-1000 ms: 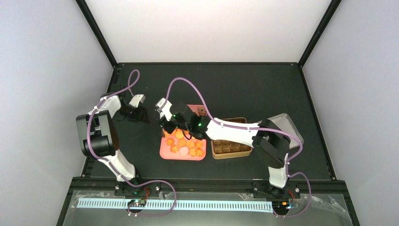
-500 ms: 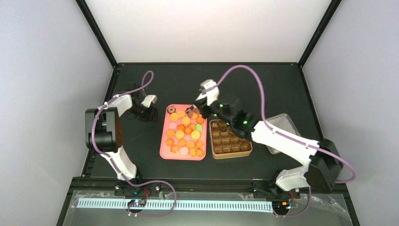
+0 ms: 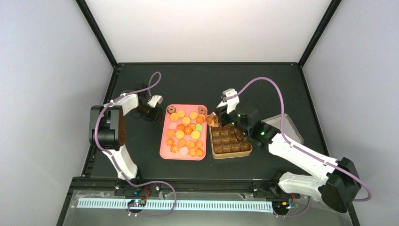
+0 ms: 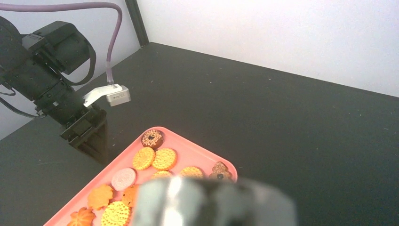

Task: Pack the cookies
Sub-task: Place the fake cookies in the empty pocket of the box.

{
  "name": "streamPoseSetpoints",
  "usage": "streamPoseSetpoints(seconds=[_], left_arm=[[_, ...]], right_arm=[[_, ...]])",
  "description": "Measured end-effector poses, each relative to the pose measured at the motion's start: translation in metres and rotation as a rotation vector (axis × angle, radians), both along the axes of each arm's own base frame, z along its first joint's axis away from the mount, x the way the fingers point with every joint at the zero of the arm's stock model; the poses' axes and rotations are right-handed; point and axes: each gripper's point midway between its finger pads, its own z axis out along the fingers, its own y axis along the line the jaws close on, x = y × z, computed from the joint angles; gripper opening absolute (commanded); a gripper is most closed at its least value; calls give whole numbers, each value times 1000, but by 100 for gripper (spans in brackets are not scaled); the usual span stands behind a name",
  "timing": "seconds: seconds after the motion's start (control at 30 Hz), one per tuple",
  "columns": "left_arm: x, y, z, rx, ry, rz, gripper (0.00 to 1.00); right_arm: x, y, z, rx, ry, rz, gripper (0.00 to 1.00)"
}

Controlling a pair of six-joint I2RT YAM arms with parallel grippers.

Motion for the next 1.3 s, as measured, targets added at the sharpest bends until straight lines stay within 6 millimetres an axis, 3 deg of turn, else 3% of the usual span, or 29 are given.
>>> streamPoseSetpoints(seconds=[0.47,0.83,1.1,1.3], left_arm=[[-4,-20,0,17,-6,-64,61],[-31,-29,2,-22,24,-98,61],[-34,-34,36,-74,-25,-128,60],[-21,-16,46,-30,-75,-101,56]], right_arm=[[-1,-10,-13,-20,19,-35,7],[9,-8,-27,-36,29,-51,10],[15,-9,-31,-38,31,-63,25],[17,-12,-31,-39,30,-71,31]])
